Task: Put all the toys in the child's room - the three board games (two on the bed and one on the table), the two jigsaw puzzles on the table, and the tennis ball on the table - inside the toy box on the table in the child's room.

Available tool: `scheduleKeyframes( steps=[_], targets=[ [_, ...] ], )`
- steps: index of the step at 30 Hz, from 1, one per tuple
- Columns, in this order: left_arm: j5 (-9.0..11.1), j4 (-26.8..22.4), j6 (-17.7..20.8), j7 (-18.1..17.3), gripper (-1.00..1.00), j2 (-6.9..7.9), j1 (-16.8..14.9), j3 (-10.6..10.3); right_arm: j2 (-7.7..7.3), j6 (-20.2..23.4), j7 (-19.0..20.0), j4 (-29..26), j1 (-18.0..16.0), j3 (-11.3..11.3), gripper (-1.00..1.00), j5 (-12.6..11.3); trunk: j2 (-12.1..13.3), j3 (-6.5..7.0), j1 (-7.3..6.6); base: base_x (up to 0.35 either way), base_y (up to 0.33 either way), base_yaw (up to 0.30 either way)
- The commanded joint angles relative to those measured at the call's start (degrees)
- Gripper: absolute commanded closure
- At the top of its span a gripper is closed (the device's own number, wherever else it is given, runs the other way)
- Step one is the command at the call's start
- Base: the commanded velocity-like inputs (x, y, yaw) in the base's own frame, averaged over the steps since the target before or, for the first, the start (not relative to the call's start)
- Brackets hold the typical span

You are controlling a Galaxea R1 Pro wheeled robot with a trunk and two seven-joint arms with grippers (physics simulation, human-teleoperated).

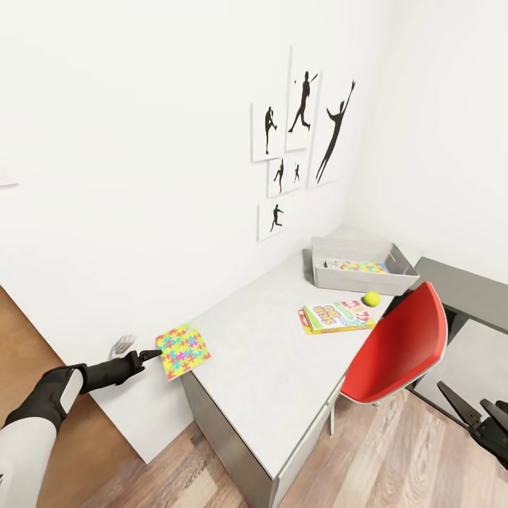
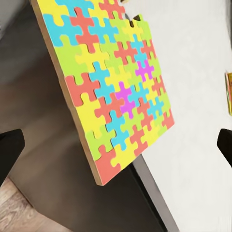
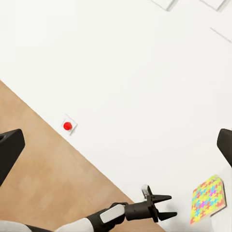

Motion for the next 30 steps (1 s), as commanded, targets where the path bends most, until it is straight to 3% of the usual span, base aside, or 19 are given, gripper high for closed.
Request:
scheduleKeyframes(
  steps=[1, 30],
  targets=[
    [0.27, 0.09, 0.5, 0.06, -1.0, -0.01, -0.04, 0.15, 0.02, 0.49, 0.01, -0.02, 0.02, 0.03, -1.0, -0.21, -0.48, -0.25, 0.24, 0.0, 0.0, 0.0],
    [0.27, 1.56, 0.26, -0.16, -1.0, -0.02, -0.04, 0.35, 0.27, 0.44, 0.08, 0.11, 0.07, 0.03, -1.0, 1.0, -12.11, -5.46, 6.61, 0.0, 0.0, 0.0]
  ],
)
